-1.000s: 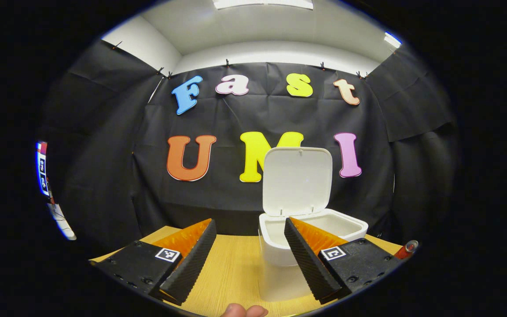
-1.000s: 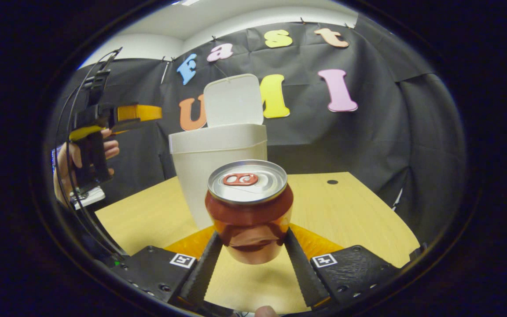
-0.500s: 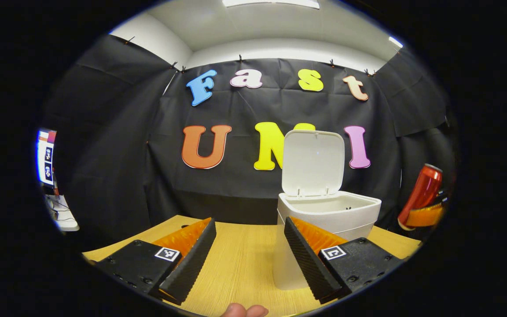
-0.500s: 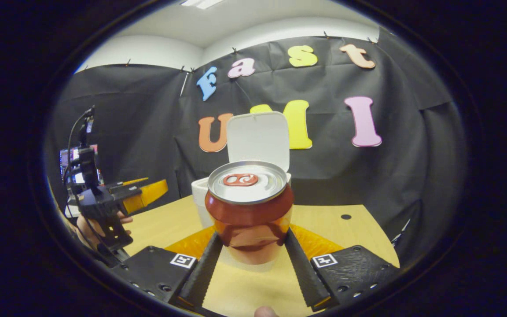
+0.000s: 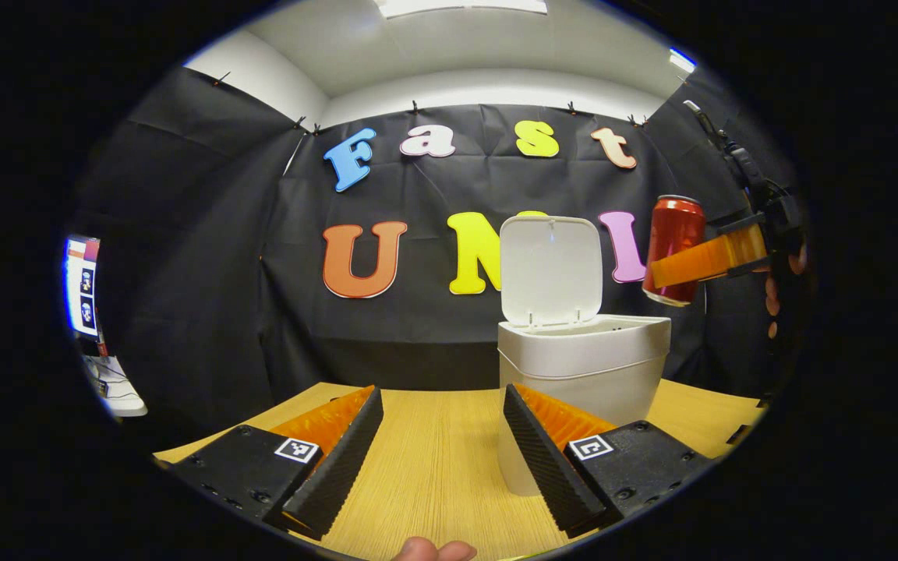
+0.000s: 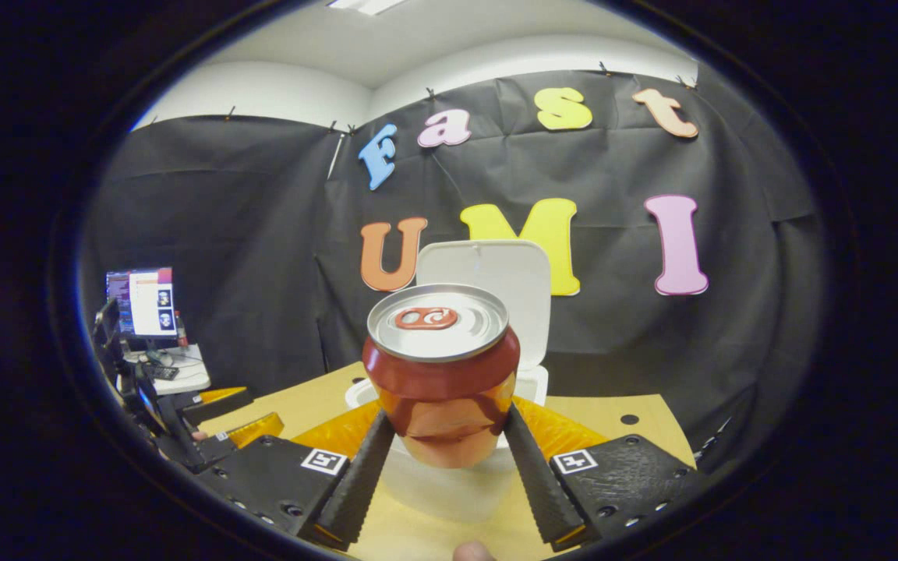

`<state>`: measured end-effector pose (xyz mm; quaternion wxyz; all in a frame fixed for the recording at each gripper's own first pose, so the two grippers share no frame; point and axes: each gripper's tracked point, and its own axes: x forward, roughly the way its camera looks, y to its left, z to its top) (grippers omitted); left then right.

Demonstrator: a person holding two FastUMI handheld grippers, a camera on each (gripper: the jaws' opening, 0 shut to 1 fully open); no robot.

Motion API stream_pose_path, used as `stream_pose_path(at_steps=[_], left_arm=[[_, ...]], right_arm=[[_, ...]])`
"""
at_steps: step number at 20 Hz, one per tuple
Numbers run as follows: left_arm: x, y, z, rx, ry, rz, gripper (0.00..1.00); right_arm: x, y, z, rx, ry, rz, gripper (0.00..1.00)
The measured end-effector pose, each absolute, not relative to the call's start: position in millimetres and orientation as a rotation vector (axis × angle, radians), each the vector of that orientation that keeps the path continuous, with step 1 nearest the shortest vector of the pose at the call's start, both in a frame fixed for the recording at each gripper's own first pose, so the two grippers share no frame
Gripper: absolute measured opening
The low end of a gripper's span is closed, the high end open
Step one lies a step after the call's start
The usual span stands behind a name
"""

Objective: Press the lid of the desktop garbage bin to open it, pick up the crumpled paper on the desktop and throw it into the bin, then pick up the pop can on the desktop and drop it into the bin, and finally close the garbage bin lid.

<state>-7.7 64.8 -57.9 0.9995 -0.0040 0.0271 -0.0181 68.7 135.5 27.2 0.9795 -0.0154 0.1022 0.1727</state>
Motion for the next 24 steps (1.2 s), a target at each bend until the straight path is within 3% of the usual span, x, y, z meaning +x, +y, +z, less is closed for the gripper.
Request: stream_pose_path(at_steps=[8, 14, 24], left_arm=[[-14.2, 71.2, -58.9, -0.028, 0.057, -0.048, 1.0], [-11.6, 76.9, -60.0, -0.072, 0.067, -0.052, 1.0], [-14.5, 89.7, -55.4, -0.073, 0.056, -0.036, 1.0]], right_arm=[[116.3, 160.0, 36.2, -0.057, 0.215, 0.298, 0.8], [153.9, 168.6, 13.2, -0.066, 0.32, 0.246, 0.8], [176.3, 165.4, -3.6, -0.047, 0.367, 0.189, 0.82]])
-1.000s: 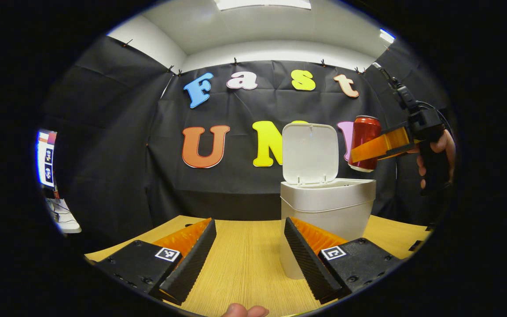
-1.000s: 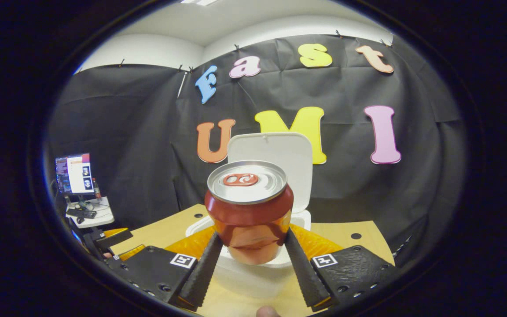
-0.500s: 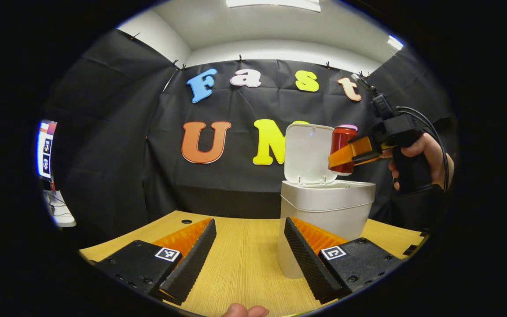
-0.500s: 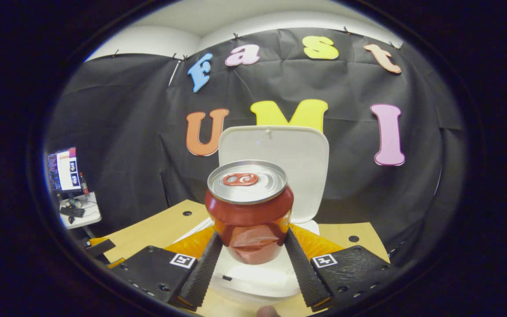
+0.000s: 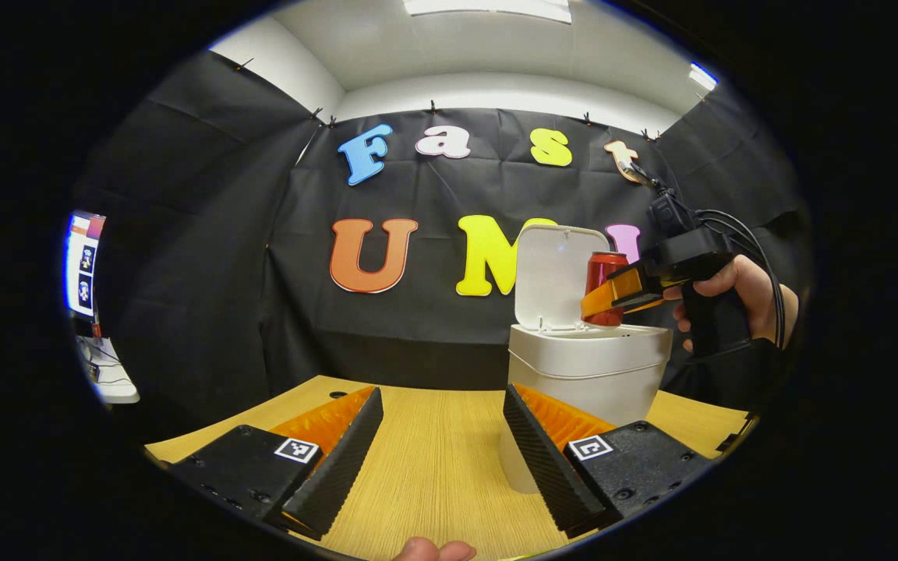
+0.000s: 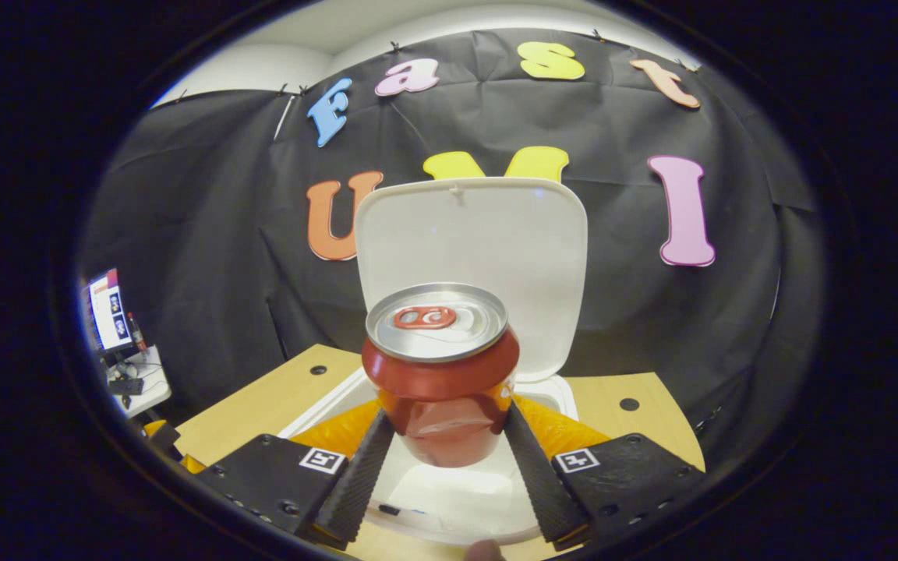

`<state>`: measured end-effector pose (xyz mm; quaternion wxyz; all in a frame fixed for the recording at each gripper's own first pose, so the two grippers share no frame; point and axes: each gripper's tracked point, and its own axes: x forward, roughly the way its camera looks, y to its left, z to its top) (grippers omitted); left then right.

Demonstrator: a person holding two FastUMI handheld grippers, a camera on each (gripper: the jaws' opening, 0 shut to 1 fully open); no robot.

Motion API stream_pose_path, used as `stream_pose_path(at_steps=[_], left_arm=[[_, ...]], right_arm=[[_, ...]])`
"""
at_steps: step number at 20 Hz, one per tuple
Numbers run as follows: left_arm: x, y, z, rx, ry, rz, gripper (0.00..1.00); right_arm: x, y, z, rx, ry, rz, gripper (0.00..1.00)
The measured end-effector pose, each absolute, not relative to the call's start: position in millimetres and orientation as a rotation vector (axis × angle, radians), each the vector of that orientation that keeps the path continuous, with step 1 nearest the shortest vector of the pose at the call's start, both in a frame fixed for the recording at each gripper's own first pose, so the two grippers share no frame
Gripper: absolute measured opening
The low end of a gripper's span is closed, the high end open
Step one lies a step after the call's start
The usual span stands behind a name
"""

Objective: Press the lid of the desktop garbage bin to open it, pick up the crumpled paper on the desktop and throw it into the bin, then pick up the pop can on the desktop and drop it into the bin, and finally close the garbage bin lid.

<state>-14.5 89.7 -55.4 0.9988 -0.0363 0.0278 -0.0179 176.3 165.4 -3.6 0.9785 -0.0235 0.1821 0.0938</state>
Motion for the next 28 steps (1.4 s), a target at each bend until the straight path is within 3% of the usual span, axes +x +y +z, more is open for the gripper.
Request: stream_pose_path(at_steps=[3, 5, 16, 24, 28], left_arm=[[-14.7, 88.0, -56.1, -0.062, 0.058, -0.038, 1.0], [-15.1, 86.3, -56.8, -0.056, 0.058, -0.043, 1.0], [-11.8, 81.9, -64.7, -0.058, 0.088, -0.064, 1.0], [-17.0, 82.5, -57.7, -0.096, 0.084, -0.075, 1.0], [-19.2, 80.0, -52.7, -0.111, 0.073, -0.09, 1.0]], right_arm=[[177.5, 162.4, 0.2, -0.06, 0.353, 0.174, 0.84], [174.5, 161.9, 11.0, -0.054, 0.32, 0.169, 0.93], [157.0, 161.5, 117.6, -0.017, 0.12, 0.153, 0.93], [212.7, 163.3, 194.2, -0.026, 0.025, 0.1, 0.93], [255.0, 165.7, 194.6, -0.037, 0.059, 0.069, 0.93]])
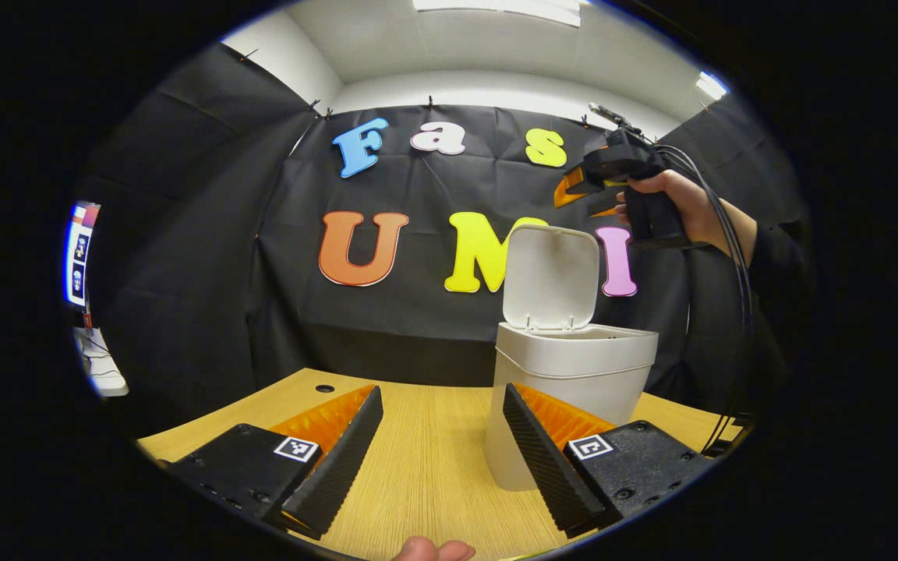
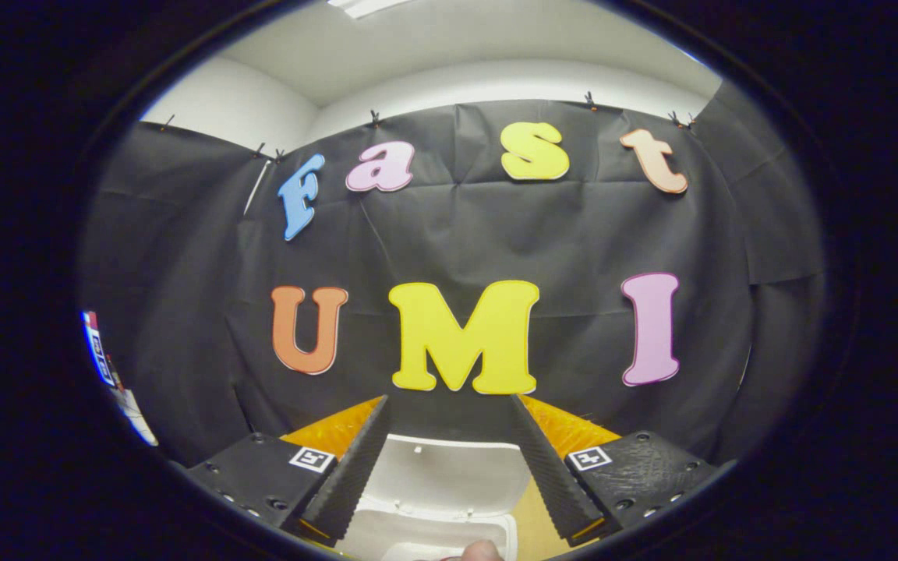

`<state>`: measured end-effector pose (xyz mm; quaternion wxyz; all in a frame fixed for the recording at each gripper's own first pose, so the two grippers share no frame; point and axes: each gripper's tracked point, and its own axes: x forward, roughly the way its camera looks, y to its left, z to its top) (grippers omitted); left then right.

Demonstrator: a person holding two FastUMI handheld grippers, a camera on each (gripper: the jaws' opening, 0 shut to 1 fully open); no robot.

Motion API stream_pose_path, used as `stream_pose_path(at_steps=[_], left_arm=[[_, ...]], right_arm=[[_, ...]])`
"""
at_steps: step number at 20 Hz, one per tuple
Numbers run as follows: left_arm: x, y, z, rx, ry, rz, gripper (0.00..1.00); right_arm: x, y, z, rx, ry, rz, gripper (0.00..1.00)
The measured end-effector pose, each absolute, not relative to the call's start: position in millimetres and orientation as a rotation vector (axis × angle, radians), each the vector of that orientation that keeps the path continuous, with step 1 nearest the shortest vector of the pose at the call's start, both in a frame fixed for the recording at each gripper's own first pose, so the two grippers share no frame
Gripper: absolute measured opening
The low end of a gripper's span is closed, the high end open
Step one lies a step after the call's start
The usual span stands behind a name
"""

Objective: Press the lid of the desktop garbage bin to open it, pick up the crumpled paper on the desktop and throw it into the bin, then pick up the pop can on the desktop and drop it into the bin, and finally close the garbage bin lid.

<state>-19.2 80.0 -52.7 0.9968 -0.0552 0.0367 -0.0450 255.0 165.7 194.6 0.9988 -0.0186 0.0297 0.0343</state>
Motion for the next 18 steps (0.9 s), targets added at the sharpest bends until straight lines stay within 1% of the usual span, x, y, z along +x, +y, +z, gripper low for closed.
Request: stream_pose_path(at_steps=[2, 4, 8, 13, 18], left_arm=[[-20.4, 81.3, -53.6, -0.109, 0.073, -0.09, 1.0], [-19.7, 83.7, -53.4, -0.108, 0.072, -0.085, 1.0], [-17.7, 84.6, -53.8, -0.105, 0.073, -0.083, 1.0], [-15.1, 80.0, -61.4, -0.123, 0.092, -0.089, 1.0], [-13.4, 75.5, -61.8, -0.099, 0.09, -0.09, 1.0]], right_arm=[[273.2, 169.1, 182.4, -0.049, 0.095, 0.064, 0.92], [283.9, 174.6, 170.8, -0.049, 0.128, 0.071, 0.93], [286.0, 179.1, 164.1, -0.031, 0.151, 0.079, 0.94], [268.1, 179.1, 160.7, -0.024, 0.159, 0.08, 0.94], [220.9, 184.9, 136.9, -0.007, 0.194, 0.126, 0.94]])
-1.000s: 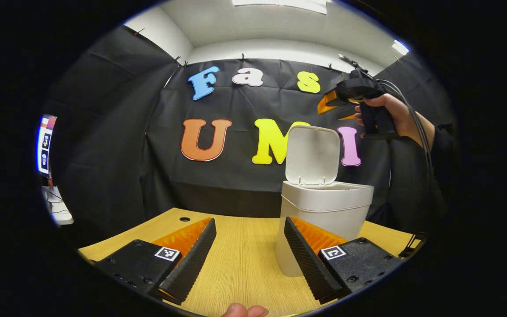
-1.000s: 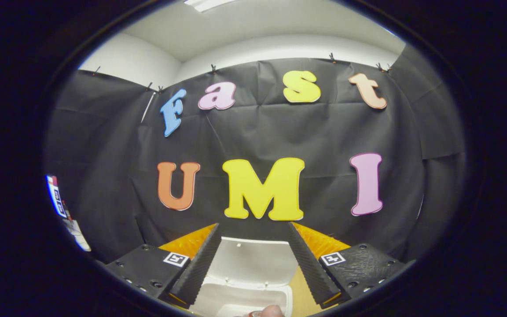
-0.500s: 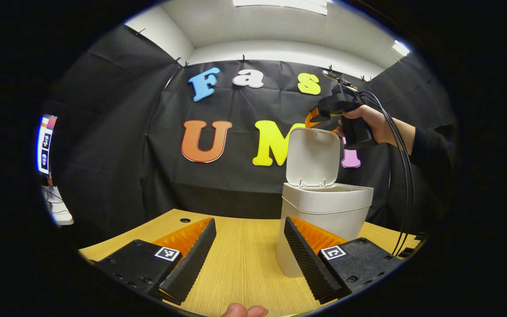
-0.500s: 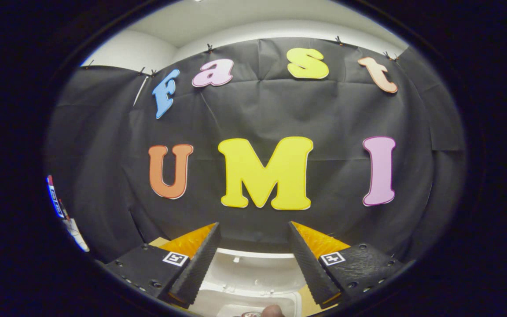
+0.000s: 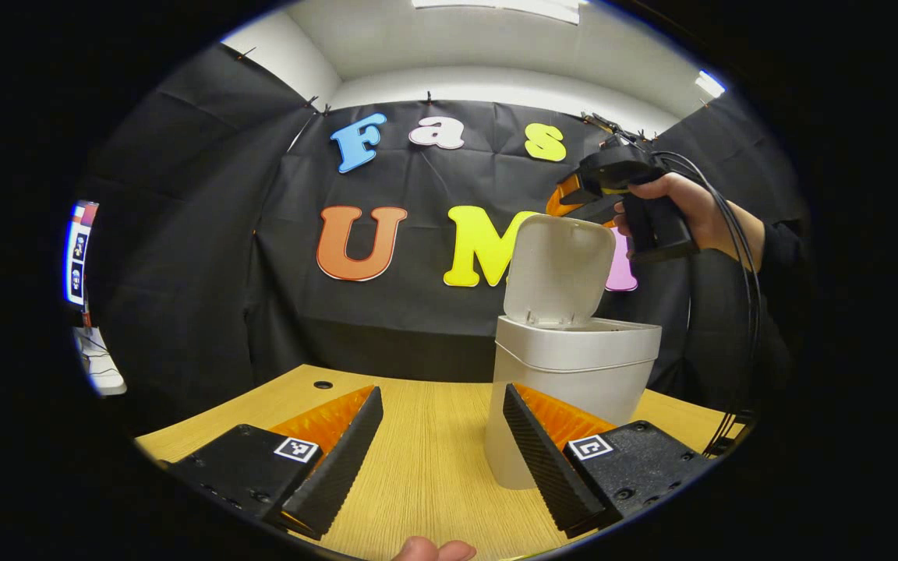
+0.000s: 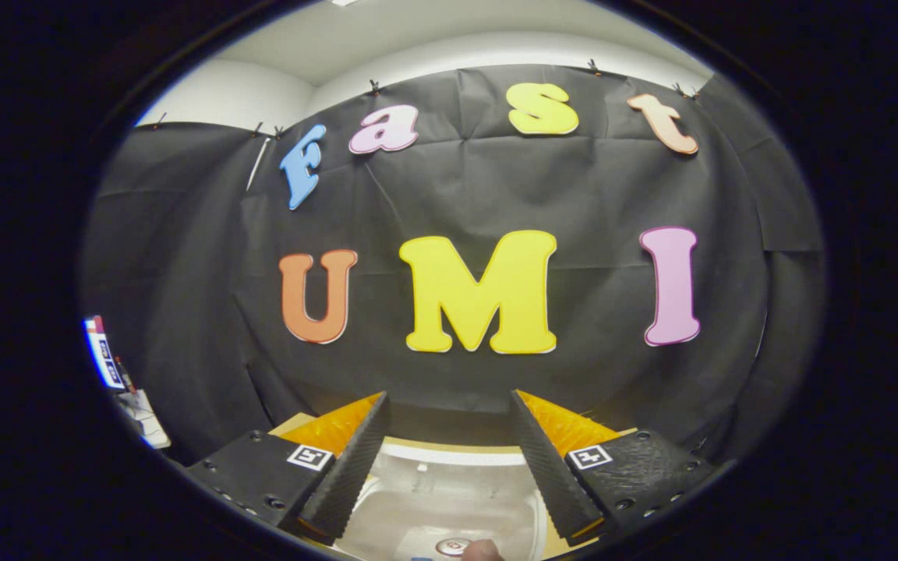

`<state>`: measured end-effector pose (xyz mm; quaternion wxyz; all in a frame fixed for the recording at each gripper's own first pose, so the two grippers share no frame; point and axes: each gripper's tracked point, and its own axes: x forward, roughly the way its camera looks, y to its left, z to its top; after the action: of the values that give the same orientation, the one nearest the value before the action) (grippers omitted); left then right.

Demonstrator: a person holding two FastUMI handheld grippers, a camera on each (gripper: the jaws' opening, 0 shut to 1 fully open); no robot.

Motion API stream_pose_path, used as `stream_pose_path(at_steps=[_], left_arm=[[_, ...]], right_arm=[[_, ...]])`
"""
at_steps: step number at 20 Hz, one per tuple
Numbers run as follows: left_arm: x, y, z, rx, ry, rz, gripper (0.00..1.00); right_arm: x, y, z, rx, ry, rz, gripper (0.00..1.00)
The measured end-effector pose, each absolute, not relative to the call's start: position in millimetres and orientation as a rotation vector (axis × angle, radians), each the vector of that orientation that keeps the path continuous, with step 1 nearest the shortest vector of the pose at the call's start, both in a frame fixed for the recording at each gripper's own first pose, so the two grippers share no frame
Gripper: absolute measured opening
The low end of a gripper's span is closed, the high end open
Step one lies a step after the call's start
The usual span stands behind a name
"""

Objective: Press the lid of the desktop garbage bin to open it, pick up the crumpled paper on the desktop and throw it into the bin, then pick up the pop can on the desktop and drop it into the bin, and finally close the garbage bin lid.

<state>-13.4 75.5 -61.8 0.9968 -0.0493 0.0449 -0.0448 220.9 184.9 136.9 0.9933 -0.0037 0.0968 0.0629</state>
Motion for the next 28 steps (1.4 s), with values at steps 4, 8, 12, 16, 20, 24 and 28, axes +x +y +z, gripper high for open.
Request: stream_pose_path(at_steps=[4, 8, 12, 16, 20, 24, 28], left_arm=[[-14.0, 71.7, -61.2, -0.116, 0.087, -0.098, 1.0], [-13.6, 74.7, -59.0, -0.118, 0.082, -0.086, 1.0], [-15.1, 74.7, -54.7, -0.122, 0.07, -0.082, 1.0], [-16.4, 79.3, -52.4, -0.116, 0.053, -0.059, 1.0], [-15.8, 80.2, -53.7, -0.11, 0.056, -0.053, 1.0], [-14.0, 79.9, -57.7, -0.119, 0.06, -0.052, 1.0], [-12.1, 78.6, -60.5, -0.12, 0.073, -0.053, 1.0]], right_arm=[[179.7, 179.5, 114.3, -0.051, 0.174, 0.122, 0.94], [143.9, 179.8, 89.1, -0.035, 0.165, 0.146, 0.94], [126.1, 175.9, 59.4, -0.01, 0.194, 0.158, 0.93], [116.3, 168.6, 26.2, 0.013, 0.233, 0.15, 0.94], [115.2, 165.4, 4.6, 0.011, 0.254, 0.137, 0.94], [116.9, 165.2, -7.2, 0.011, 0.279, 0.125, 0.94], [117.6, 164.3, -11.4, 0.012, 0.273, 0.107, 0.95]])
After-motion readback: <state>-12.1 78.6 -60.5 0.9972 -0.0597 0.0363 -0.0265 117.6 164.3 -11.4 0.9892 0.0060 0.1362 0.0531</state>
